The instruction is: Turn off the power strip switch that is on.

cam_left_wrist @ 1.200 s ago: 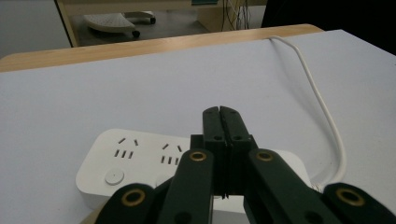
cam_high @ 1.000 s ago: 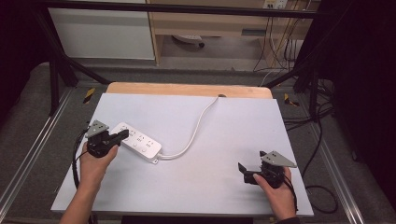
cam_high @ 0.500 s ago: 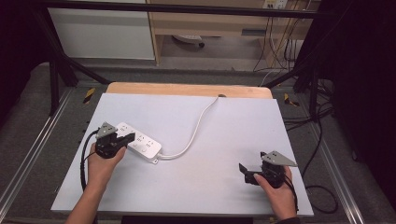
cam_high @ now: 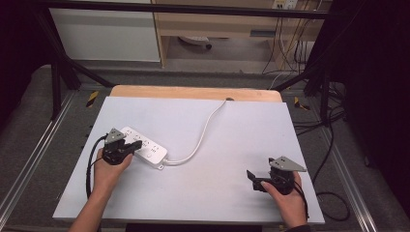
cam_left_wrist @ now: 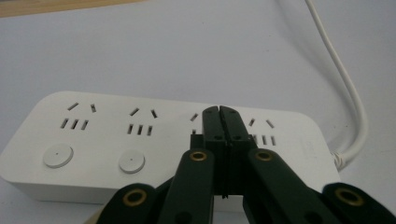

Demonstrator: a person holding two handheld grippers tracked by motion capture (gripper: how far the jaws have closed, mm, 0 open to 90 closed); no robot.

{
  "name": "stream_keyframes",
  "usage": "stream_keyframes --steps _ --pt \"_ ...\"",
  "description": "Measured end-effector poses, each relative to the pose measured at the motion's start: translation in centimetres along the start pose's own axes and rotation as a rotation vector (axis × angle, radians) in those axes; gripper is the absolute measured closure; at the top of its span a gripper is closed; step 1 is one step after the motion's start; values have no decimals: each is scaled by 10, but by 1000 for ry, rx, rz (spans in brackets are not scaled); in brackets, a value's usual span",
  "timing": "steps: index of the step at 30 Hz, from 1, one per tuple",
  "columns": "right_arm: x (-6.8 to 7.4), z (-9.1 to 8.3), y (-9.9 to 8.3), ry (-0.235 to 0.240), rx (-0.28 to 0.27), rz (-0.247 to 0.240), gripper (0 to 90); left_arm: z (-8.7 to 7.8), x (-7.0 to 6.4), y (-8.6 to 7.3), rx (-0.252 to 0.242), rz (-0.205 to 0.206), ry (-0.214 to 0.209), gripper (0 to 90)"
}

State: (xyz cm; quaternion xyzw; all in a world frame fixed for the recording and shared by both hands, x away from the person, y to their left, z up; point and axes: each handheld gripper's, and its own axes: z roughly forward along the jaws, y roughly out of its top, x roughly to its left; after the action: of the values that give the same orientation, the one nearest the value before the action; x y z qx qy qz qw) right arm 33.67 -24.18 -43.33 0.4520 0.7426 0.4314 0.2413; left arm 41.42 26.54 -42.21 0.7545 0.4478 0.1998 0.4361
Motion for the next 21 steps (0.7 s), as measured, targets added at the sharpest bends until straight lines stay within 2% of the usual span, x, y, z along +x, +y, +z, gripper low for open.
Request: stream_keyframes --steps 21 --pt "1 -1 1 5 12 8 45 4 7 -7 35 -4 -1 900"
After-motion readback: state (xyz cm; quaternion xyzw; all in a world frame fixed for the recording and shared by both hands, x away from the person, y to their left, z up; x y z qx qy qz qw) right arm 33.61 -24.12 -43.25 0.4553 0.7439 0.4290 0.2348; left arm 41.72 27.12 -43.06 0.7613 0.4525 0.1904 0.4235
